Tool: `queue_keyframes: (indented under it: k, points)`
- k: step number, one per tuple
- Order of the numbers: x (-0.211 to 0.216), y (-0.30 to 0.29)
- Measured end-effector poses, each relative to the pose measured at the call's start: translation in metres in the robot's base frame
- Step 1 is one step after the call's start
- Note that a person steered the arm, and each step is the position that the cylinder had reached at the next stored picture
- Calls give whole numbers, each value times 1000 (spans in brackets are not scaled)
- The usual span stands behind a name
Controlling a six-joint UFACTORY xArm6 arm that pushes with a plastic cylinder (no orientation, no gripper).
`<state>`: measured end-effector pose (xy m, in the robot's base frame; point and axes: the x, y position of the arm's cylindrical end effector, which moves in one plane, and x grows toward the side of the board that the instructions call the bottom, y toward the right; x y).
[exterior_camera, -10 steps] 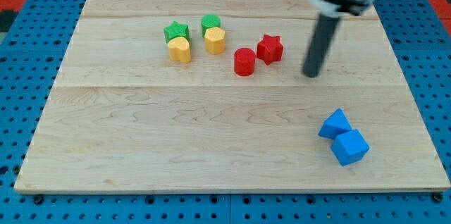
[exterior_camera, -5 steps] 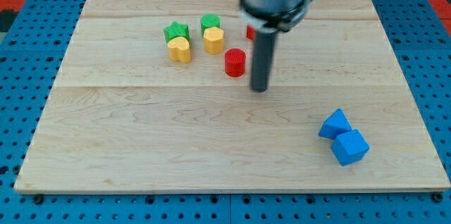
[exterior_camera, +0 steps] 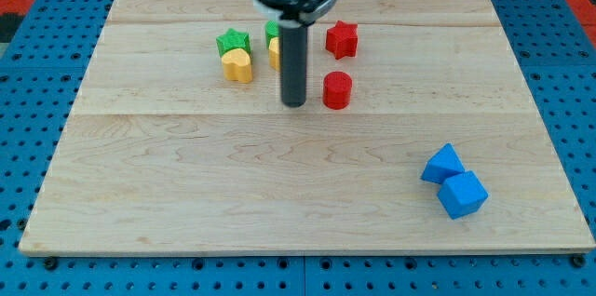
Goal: Push the red blocks towards the top center
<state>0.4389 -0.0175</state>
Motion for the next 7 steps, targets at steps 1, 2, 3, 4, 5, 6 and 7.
queue_keyframes:
  k: [1,2,3,4,5,6,7]
  points:
    - [-12,24]
    - [-35,65]
    - [-15,69]
    - [-15,105]
    - [-27,109]
    - [-27,159]
    - [-40,166]
